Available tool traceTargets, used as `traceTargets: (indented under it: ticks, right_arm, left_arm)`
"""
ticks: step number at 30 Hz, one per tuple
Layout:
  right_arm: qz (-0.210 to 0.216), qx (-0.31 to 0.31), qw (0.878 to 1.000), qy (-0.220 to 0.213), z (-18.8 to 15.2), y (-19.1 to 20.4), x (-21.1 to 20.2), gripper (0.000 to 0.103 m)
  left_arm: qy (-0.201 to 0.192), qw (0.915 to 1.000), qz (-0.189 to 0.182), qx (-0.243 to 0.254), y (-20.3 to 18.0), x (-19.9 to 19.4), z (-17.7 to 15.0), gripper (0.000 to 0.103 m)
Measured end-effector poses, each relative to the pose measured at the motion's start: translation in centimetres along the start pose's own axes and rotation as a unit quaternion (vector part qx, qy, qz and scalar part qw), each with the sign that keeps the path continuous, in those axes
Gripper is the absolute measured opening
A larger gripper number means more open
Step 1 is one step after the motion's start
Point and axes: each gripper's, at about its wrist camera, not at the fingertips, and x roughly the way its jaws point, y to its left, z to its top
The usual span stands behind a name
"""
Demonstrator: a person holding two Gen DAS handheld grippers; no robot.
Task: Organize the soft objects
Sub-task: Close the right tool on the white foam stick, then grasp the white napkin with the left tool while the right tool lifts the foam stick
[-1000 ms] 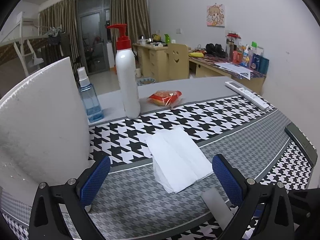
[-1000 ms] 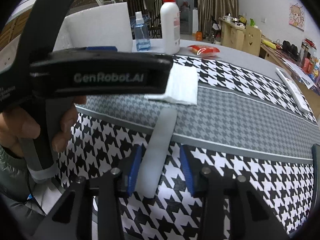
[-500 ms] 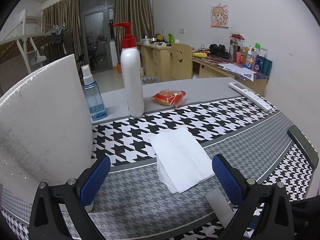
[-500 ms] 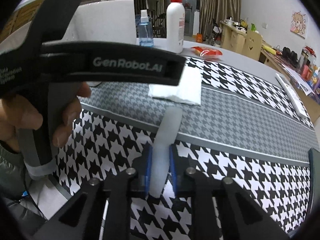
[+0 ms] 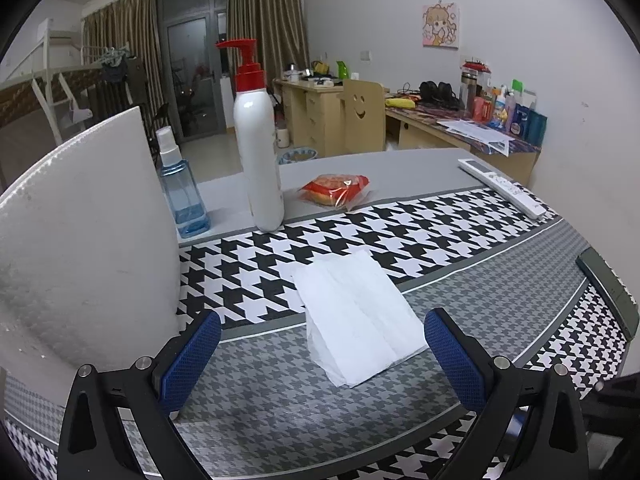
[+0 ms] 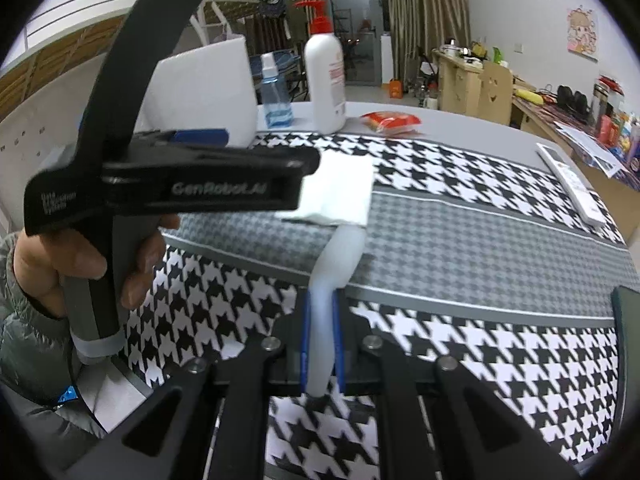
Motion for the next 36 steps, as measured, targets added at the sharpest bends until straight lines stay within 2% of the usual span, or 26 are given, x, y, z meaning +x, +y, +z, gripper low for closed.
traceTargets:
  ticks: [12,18,20,24,30,33,35,36]
  right_arm:
    - [-0.006,0.032,0.999,-0.017,0.1,-2.9,-0.5,0.013]
    - [-0.012,0.048,0.998,-0.025,0.0,-4.1,-1.1,0.013]
    - [-0.015,0.052,0.998,-0.027,0.0,-4.4,-1.3,0.013]
    - [-0.016,0.056,0.998,-0.030,0.0,-4.6,-1.6,0.013]
    - [-0.021,0.068,0.997,-0.033,-0.1,-5.4,-1.8,0.013]
    - [-0.021,0.074,0.997,-0.033,-0.2,-5.7,-1.8,0.013]
    - [-0.025,0.077,0.996,-0.033,-0.2,-5.9,-1.8,0.013]
    - [-0.027,0.079,0.996,-0.034,-0.2,-6.0,-1.9,0.013]
  left_arm:
    - [0.037,0.9993,-0.001,0.006,-0.9,2.1,0.4,0.100]
    - [0.070,0.9973,-0.019,-0.007,-0.6,3.8,0.2,0.088]
    - [0.085,0.9960,-0.027,-0.007,-0.7,4.5,0.1,0.080]
    - [0.096,0.9949,-0.031,-0.004,-1.0,5.1,-0.2,0.077]
    - [0.099,0.9945,-0.033,0.004,-1.3,5.6,-0.4,0.067]
    - [0.094,0.9951,-0.028,0.008,-1.4,5.7,-0.2,0.055]
    - [0.094,0.9952,-0.026,0.010,-1.5,5.9,0.1,0.033]
    - [0.092,0.9953,-0.027,0.012,-1.6,6.0,0.1,0.027]
